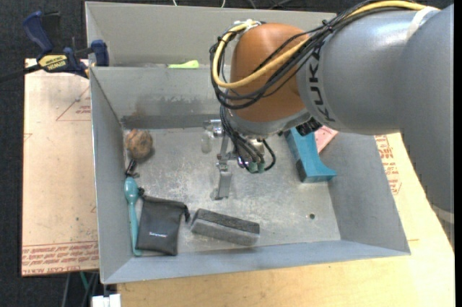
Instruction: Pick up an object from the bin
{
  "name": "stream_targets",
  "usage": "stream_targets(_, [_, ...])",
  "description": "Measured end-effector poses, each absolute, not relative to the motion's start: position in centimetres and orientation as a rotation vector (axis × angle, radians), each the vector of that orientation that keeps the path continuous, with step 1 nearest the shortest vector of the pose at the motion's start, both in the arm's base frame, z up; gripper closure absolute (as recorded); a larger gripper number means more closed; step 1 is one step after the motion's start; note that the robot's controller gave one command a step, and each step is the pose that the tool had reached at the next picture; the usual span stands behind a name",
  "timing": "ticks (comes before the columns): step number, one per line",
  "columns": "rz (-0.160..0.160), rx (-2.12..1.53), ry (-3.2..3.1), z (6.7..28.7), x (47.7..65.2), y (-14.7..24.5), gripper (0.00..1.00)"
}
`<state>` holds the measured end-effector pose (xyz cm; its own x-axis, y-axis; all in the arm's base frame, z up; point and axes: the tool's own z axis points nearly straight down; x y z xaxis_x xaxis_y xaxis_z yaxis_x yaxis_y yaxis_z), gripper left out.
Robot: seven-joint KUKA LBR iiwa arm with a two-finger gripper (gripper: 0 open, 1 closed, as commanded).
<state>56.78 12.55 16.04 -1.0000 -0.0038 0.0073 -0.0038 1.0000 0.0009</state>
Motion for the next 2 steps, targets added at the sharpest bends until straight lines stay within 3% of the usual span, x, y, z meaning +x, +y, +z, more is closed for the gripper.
stream_targets(1, [-0.003, 0.002, -3.142, 16.5, 56.9, 12.5, 0.00])
stream_targets(2, [-0.006, -0.053, -3.146, 11.6, 53.6, 13.6, 0.00])
